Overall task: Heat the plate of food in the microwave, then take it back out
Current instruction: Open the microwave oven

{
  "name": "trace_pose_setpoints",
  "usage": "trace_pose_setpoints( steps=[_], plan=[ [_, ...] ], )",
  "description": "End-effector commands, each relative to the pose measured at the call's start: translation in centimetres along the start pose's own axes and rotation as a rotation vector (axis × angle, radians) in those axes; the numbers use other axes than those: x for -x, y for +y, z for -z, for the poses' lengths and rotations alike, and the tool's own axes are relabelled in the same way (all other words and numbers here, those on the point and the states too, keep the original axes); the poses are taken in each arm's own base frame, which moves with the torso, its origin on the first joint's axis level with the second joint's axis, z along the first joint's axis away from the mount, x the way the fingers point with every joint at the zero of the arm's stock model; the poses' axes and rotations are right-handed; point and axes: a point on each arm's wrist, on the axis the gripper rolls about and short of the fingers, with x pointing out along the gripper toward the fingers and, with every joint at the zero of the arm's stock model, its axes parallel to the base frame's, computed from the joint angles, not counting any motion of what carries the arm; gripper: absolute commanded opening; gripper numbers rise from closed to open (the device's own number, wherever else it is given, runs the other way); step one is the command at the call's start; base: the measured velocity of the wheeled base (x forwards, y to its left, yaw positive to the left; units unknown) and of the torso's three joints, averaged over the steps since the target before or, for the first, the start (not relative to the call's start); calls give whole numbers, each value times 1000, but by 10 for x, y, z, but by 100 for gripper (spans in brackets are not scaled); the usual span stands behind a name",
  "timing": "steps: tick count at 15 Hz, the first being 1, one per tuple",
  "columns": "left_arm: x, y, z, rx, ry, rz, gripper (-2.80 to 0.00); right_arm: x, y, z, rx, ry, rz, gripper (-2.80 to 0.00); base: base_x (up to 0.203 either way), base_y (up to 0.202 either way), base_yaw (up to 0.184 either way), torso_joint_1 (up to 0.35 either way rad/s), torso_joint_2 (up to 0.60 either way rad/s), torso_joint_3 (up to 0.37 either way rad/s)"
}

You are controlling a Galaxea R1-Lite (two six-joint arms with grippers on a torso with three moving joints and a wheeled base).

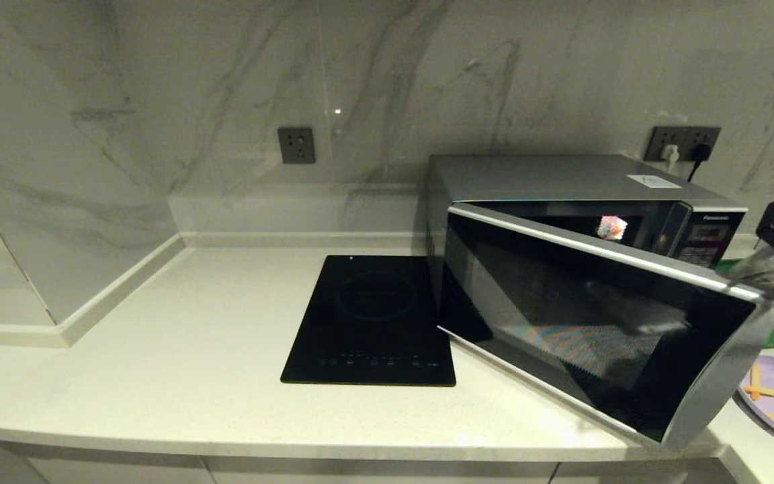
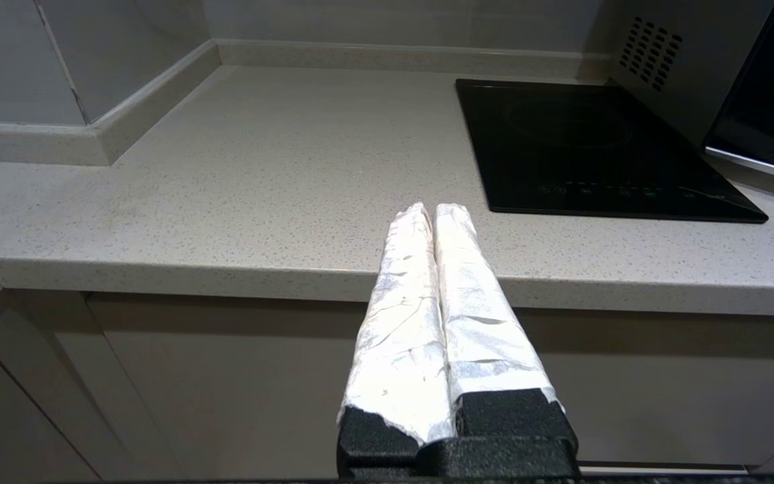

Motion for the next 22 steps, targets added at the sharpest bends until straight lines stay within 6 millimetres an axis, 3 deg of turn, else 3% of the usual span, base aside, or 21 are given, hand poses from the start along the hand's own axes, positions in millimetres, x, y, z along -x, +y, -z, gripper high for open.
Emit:
trace_pose_setpoints(
  steps=[1,4,7,9,16,19,22],
  plan=[
    [0,0,0,0,0,-1,-280,23,-4,21,65,-6,-25,-280,0,0,0,0,0,0],
    [0,0,0,0,0,-1,-280,39,-3,47,185,63,-27,-280,0,0,0,0,0,0],
    [0,0,0,0,0,-1,-280,60,-13,83,406,103,-71,-280,0,0,0,0,0,0],
    [0,0,0,0,0,-1,-280,75,-20,98,459,107,-145,-280,0,0,0,0,0,0],
    [0,0,0,0,0,-1,-280,75,-27,102,442,113,-134,-280,0,0,0,0,0,0],
    [0,0,0,0,0,-1,-280,75,-14,114,561,180,-224,-280,0,0,0,0,0,0],
    [0,0,0,0,0,-1,-280,71,15,127,707,261,-314,-280,0,0,0,0,0,0]
  ],
)
